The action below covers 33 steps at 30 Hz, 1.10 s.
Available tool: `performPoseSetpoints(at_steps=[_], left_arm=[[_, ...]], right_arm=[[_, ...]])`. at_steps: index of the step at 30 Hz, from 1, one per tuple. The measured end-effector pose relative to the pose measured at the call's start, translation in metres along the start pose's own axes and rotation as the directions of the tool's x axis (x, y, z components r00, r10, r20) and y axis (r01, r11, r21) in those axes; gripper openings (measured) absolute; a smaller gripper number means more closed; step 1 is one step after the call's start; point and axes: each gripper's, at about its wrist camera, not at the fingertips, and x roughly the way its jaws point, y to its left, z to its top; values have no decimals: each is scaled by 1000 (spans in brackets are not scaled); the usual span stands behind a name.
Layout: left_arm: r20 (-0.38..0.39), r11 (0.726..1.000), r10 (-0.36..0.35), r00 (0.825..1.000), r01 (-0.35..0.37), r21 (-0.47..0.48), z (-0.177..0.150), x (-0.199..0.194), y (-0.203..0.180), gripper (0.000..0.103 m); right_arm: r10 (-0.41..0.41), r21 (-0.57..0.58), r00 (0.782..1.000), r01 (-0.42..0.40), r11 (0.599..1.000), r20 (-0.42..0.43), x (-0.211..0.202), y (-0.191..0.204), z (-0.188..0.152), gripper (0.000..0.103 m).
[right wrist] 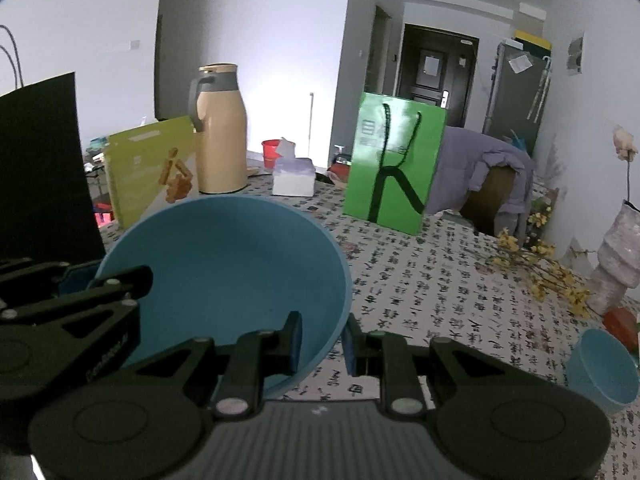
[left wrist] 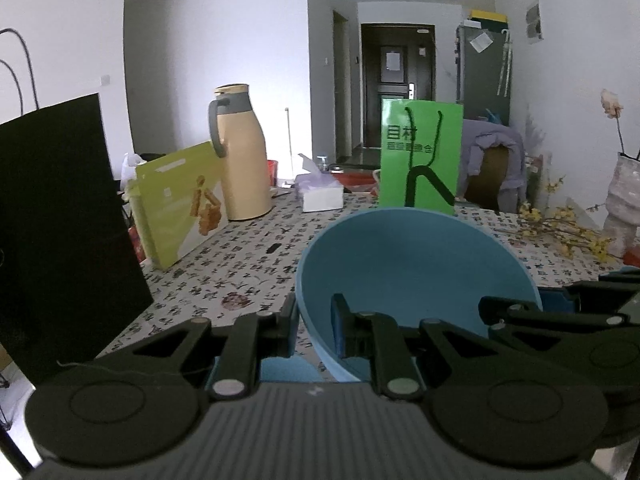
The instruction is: Organize plates and bowls
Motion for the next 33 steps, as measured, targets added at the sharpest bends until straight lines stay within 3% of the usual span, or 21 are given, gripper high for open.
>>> performPoseSetpoints(at_steps=[33], left_arm=[[-47,992,84,995,-88,-93,-19,1,81,16]], right_arm=[[97,-101,994,-101,990,-47,22,84,4,21]])
